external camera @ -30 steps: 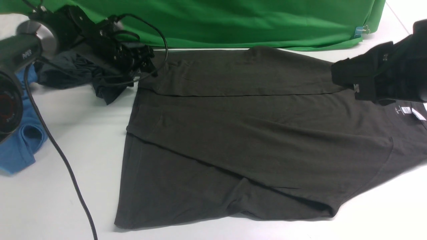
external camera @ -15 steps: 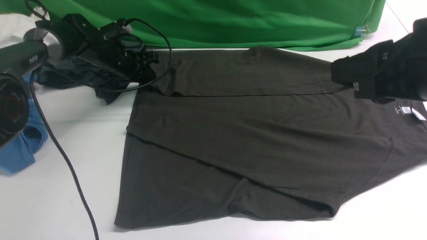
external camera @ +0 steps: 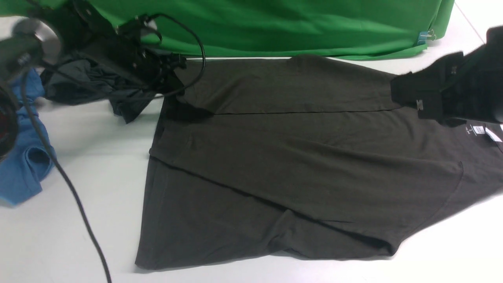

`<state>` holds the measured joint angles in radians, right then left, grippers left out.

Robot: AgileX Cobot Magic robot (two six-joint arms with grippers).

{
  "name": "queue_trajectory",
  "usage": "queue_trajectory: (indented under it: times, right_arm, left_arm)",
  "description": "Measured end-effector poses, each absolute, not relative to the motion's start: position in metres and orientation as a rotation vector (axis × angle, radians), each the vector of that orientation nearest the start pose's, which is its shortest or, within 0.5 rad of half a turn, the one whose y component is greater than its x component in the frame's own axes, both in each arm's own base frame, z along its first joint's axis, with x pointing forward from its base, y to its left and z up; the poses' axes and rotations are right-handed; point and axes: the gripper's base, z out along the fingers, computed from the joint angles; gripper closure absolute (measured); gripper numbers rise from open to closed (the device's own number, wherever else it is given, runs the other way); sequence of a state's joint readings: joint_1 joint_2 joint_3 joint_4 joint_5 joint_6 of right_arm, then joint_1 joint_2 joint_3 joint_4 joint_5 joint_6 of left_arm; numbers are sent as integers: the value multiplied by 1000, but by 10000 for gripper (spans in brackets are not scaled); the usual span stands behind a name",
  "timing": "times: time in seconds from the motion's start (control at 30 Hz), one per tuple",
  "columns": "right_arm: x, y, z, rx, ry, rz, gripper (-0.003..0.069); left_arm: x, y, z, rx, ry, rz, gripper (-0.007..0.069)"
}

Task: Fold a long-sleeved shirt on a white desktop.
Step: 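Fold the left side of the dark shirt inward over its body with the left gripper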

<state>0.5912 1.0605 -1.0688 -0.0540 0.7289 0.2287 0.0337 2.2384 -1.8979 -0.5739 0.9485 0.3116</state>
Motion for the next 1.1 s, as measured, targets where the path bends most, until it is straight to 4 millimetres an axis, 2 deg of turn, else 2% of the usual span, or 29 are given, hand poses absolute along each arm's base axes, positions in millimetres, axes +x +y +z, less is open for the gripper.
queue_trajectory:
  times: [0.07, 0.1, 0.2, 0.3, 0.43, 0.6, 0.97, 1.1]
  right_arm:
    - [180, 117, 378, -428, 2217, 383, 417]
    - [180, 117, 378, -430, 2223, 381, 417]
    - [177, 115, 374, -437, 2287, 356, 417]
    - [174, 112, 373, -440, 2338, 335, 417]
    - [170, 110, 376, -439, 2385, 317, 417]
    - [170, 109, 376, -438, 2400, 312, 417]
    - [169, 109, 376, -453, 2400, 305, 417]
    - [169, 109, 376, -455, 2400, 304, 417]
  left_arm:
    - [483, -25, 227, 58, 2626, -622, 571]
    - [482, -25, 227, 58, 2629, -623, 571]
    - [471, -23, 247, 94, 2655, -587, 571]
    - [463, -21, 253, 134, 2706, -554, 571]
    - [449, -21, 248, 155, 2787, -555, 572]
    - [437, -19, 242, 148, 2808, -520, 572]
    - [419, -22, 269, 127, 2783, -550, 572]
    - [414, -22, 260, 138, 2826, -562, 572]
